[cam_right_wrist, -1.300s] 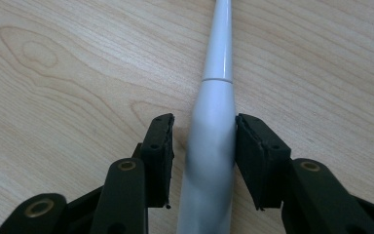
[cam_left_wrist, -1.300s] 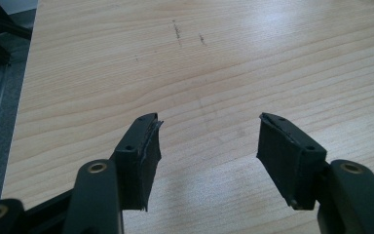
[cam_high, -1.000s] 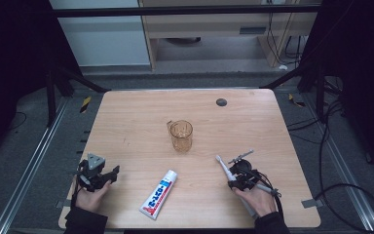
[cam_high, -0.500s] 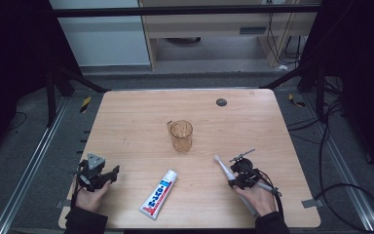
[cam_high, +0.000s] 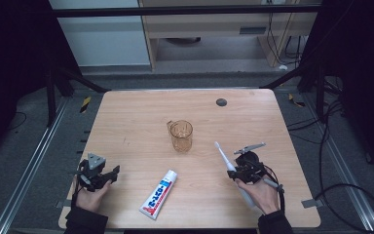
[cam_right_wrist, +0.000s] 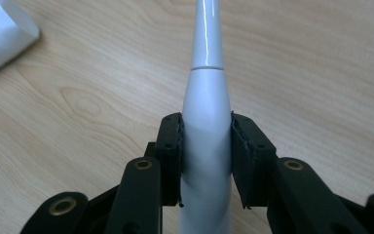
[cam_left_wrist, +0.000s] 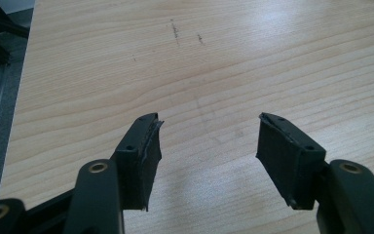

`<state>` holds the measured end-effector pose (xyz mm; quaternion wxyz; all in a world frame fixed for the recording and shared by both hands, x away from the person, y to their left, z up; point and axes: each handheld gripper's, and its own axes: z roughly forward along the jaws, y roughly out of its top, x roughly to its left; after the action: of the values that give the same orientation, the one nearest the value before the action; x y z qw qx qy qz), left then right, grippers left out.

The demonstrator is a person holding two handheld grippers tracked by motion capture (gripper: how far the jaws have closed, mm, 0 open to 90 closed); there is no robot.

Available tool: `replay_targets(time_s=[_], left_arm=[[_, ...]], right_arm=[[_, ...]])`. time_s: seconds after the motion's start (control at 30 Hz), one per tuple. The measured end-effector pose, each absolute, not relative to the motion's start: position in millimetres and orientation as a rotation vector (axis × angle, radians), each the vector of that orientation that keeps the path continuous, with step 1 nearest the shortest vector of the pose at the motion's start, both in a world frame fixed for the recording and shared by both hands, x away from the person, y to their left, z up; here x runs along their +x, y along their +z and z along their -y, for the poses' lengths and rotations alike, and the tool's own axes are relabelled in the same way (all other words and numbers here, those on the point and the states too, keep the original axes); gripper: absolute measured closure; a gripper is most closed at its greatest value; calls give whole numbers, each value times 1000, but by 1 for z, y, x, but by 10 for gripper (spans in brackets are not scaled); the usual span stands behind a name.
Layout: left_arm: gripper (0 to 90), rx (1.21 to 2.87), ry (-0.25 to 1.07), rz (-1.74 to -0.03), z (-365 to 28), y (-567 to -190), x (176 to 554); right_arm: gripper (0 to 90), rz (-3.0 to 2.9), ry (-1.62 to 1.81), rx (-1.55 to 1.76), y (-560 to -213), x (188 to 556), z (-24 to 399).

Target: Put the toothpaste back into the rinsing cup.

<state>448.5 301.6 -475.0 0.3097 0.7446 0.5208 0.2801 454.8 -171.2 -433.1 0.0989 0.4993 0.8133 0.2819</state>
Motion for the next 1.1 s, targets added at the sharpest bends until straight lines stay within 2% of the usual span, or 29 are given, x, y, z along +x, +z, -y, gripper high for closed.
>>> replay_targets(time_s=[0.67, 1.1], left_arm=[[400, 1954, 749, -1383, -302, -474, 448], [401, 1941, 766, -1386, -303, -473, 448]], right_arm=[[671, -1979, 1312, 1370, -389, 478, 157], [671, -1729, 1492, 1322, -378, 492, 144]])
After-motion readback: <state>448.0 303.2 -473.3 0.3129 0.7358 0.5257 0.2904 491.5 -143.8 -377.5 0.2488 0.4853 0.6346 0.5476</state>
